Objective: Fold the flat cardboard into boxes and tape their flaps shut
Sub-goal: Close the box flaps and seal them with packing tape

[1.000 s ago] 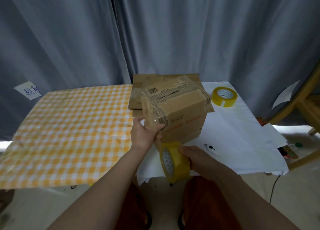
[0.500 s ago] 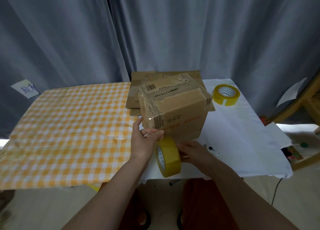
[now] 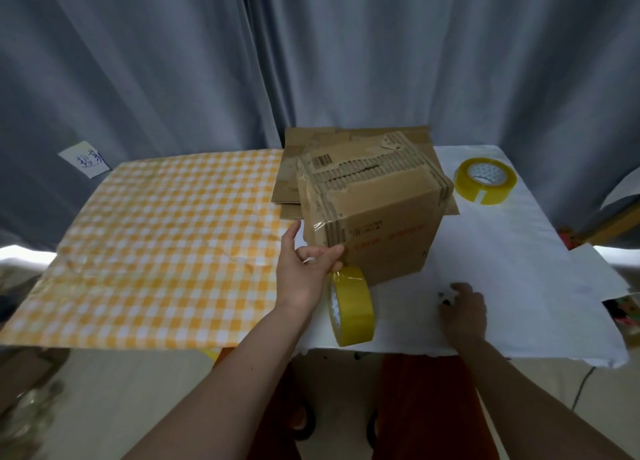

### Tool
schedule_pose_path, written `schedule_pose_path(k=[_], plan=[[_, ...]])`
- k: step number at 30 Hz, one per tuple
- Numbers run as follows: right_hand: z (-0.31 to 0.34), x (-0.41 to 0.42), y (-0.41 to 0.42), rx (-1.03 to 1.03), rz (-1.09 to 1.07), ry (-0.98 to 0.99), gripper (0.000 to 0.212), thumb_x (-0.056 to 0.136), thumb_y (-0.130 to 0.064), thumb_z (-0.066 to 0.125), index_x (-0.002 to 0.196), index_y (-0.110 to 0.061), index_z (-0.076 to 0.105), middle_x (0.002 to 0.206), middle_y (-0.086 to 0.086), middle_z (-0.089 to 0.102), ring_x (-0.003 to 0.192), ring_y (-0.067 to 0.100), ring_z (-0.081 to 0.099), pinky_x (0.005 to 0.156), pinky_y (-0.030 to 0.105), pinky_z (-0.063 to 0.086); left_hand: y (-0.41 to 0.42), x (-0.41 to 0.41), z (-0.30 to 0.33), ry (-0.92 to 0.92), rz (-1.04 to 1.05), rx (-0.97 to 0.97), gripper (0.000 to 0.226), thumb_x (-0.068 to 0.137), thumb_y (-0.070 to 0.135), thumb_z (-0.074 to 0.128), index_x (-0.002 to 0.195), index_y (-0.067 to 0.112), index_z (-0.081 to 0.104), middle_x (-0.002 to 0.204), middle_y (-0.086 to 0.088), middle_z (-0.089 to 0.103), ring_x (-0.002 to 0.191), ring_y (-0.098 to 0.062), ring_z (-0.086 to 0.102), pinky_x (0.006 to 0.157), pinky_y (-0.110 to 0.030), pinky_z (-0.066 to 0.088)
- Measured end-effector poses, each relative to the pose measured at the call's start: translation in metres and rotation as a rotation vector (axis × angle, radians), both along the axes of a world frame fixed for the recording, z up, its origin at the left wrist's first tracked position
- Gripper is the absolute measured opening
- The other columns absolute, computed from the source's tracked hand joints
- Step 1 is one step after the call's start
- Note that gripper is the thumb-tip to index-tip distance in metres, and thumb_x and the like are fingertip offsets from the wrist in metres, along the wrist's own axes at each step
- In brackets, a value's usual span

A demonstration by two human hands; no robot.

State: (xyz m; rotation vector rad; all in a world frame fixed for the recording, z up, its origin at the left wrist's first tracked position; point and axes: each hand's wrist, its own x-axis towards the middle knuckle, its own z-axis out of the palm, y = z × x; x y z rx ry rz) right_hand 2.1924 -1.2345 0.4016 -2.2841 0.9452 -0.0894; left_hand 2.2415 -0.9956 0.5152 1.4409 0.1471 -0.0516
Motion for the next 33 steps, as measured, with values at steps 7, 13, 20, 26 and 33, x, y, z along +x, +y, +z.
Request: schedule_pose_path(k=[7,13,20,26,33], plan=[[0.097,0.002,0.044,0.108,0.354,-0.588,0.016,0.082,-0.007,0.07,0.094,-0.017,0.071,0.089,0.0,0.065,0.082,0.01,0.057,0.072,0.009,0.042,0.0,0.001,-0.001,0.031,0.002,-0.038,0.087,0.077,0.011,0.079,0.145,0.028,0.029,0.072,0.006,0.071,0.072,-0.017,0.072,0.071,-0.017,0.054],[0.153,0.012,0.09,-0.268,0.807,-0.651,0.036,0.096,-0.022,0.039,0.112,0.0,0.064,0.105,0.009,0.053,0.095,0.019,0.052,0.078,0.028,0.041,0.003,-0.001,0.0,0.022,-0.018,-0.068,0.095,0.076,0.0,0.077,0.15,0.023,0.021,0.076,0.0,0.073,0.068,-0.016,0.071,0.067,-0.018,0.055],[0.156,0.02,0.108,-0.369,0.886,-0.69,0.012,0.083,-0.005,0.059,0.084,0.004,0.067,0.082,0.019,0.059,0.068,0.029,0.059,0.053,0.042,0.053,0.004,0.003,0.002,0.043,-0.009,-0.049,0.097,0.076,0.0,0.077,0.151,0.022,0.019,0.074,0.004,0.074,0.069,-0.012,0.071,0.062,-0.013,0.051],[0.15,0.032,0.103,-0.489,0.793,-0.642,0.012,0.072,-0.001,0.076,0.076,-0.002,0.065,0.076,0.014,0.057,0.066,0.026,0.056,0.051,0.03,0.046,0.006,0.011,0.004,0.074,-0.041,-0.018,0.106,0.075,0.001,0.078,0.153,0.018,0.008,0.071,0.001,0.074,0.065,-0.012,0.071,0.061,-0.015,0.053],[0.125,0.017,0.049,-0.083,0.74,-0.547,0.013,0.087,-0.01,0.065,0.093,-0.022,0.067,0.087,-0.009,0.058,0.078,-0.001,0.053,0.069,0.008,0.04,0.014,0.005,-0.015,0.126,-0.088,0.043,0.11,0.075,0.003,0.078,0.154,0.02,0.003,0.076,-0.004,0.075,0.072,-0.018,0.072,0.075,-0.026,0.056]])
